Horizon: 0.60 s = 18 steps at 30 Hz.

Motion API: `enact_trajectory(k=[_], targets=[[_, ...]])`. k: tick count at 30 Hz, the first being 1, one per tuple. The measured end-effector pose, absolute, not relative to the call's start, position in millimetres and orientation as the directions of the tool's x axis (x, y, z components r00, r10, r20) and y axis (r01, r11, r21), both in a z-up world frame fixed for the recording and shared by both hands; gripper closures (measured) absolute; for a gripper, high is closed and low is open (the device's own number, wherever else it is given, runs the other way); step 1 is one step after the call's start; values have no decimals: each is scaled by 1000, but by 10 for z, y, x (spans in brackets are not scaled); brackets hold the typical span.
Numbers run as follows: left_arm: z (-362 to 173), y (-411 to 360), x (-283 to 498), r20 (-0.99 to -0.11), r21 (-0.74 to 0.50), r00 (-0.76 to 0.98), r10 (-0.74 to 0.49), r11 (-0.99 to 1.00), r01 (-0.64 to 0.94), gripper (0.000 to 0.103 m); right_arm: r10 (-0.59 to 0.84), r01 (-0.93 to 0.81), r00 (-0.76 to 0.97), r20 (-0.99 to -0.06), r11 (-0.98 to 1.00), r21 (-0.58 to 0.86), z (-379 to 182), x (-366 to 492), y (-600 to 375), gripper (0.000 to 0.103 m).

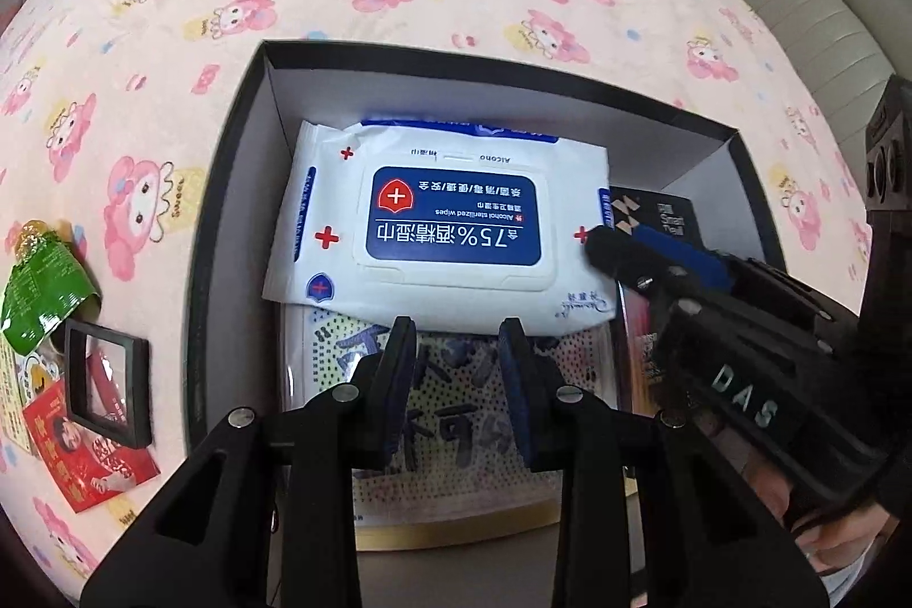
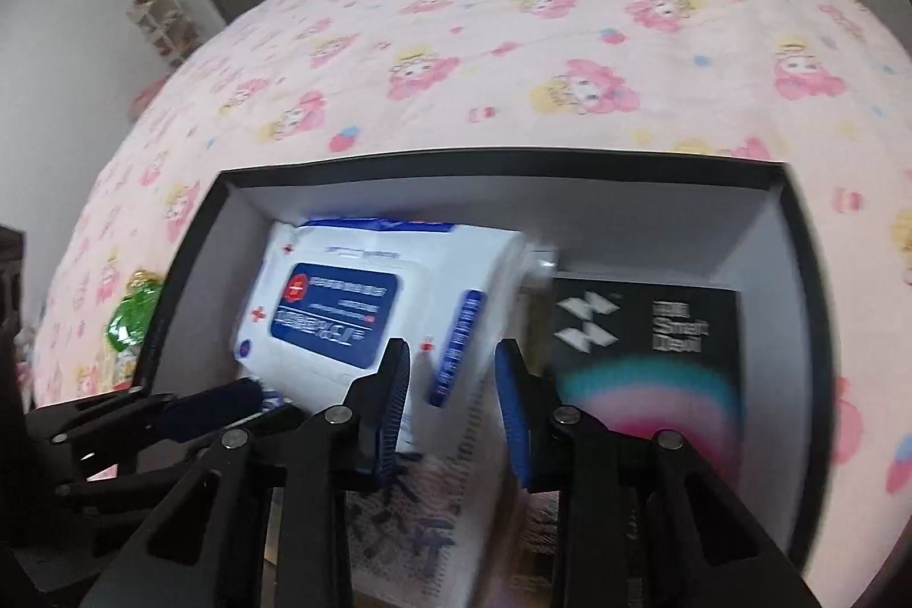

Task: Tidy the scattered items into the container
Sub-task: 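Withdraw the left tool and move it toward the red card pack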

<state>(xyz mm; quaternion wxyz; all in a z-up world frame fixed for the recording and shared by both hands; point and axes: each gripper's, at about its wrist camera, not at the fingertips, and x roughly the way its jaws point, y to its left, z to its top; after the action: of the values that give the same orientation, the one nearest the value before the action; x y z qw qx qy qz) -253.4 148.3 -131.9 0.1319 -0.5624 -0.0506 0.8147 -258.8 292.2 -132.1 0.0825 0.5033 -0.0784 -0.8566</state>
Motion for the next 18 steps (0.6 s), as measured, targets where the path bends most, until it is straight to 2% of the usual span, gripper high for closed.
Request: enact_trajectory(k=[2, 5, 8, 12, 13, 15, 18], targets=[[-1242, 1437, -2484, -892, -228, -360, 272, -960, -162, 72, -191, 40, -514, -836, -979, 198, -1246, -2496, 2970, 69], [-1113, 1370, -2350, -866, -237, -412, 284, -958, -162, 62, -151, 23, -549, -822, -986, 166, -1133, -2351, 2977, 67], [-956, 1284, -2177, -832, -247, -472, 291, -957, -155, 58, -101, 13, -578, -810, -993, 114, -997, -2207, 2922, 60], [-737, 1209, -1916, -804, -208, -533, 264, -964, -165, 57, -78, 14, -626, -776, -996, 88, -774, -1926, 2808, 58], [-679, 1198, -1835, -797, -196, -546, 258, -966, -171, 57, -76, 14, -635, -769, -996, 87, -727, -1847, 2779, 52], [-582, 1181, -1695, -781, -173, -573, 249, -967, -185, 49, -68, 4, -648, -759, -996, 87, -649, -1692, 2722, 46], [-422, 1115, -1440, -750, -131, -623, 225, -972, -194, 48, -58, -6, -670, -740, -996, 84, -532, -1465, 2640, 46]])
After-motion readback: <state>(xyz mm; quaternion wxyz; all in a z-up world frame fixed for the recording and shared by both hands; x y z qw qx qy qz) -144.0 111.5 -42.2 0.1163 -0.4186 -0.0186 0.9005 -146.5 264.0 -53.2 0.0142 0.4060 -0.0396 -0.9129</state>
